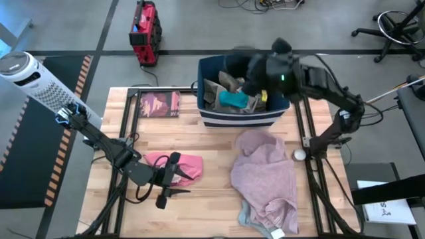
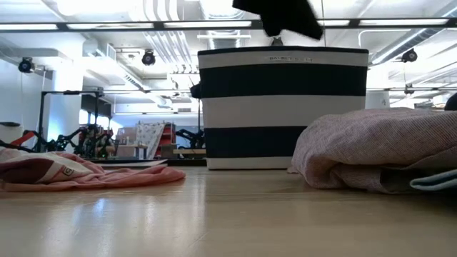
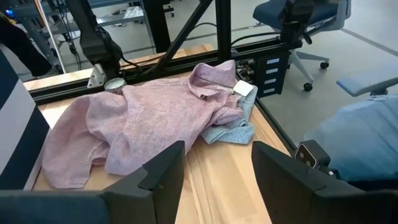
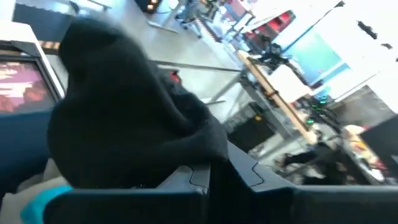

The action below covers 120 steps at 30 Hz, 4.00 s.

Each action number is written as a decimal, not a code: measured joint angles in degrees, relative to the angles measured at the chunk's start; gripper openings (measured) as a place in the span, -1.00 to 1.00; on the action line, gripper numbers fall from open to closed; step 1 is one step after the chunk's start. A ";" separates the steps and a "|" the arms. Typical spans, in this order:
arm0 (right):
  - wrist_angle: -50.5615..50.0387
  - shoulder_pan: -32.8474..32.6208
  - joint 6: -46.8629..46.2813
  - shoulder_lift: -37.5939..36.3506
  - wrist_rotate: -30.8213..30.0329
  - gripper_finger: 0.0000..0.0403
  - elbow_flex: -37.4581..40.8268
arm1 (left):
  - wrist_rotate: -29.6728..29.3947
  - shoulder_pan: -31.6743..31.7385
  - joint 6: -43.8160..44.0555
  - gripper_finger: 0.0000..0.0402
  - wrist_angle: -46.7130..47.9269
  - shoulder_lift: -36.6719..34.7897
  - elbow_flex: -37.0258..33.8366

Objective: Sort clothes
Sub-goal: Put the black shorts into the blue laundry bin, then put the striped white sock into the blue laundry bin

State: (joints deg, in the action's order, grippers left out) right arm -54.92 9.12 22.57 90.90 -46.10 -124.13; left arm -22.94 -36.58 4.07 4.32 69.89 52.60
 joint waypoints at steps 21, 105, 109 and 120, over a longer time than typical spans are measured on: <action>-7.60 13.69 -7.60 6.16 18.99 -0.02 4.30 | -0.41 0.31 16.55 -0.06 13.89 4.45 -0.02; -5.43 -28.74 -30.44 -5.60 22.55 0.05 33.52 | 8.52 43.54 -16.08 -1.00 20.45 7.76 35.44; -4.02 -31.23 -32.79 -6.61 22.57 0.05 36.27 | 8.57 46.00 -19.38 -1.00 26.12 16.29 45.40; -3.02 -40.14 -39.62 -8.80 21.07 0.09 38.24 | 18.17 51.56 -19.26 -0.90 34.39 33.57 65.94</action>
State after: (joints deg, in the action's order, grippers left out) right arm -57.94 -31.02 -17.04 82.11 -25.03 -85.89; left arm -4.77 14.98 -15.20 38.72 103.46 118.54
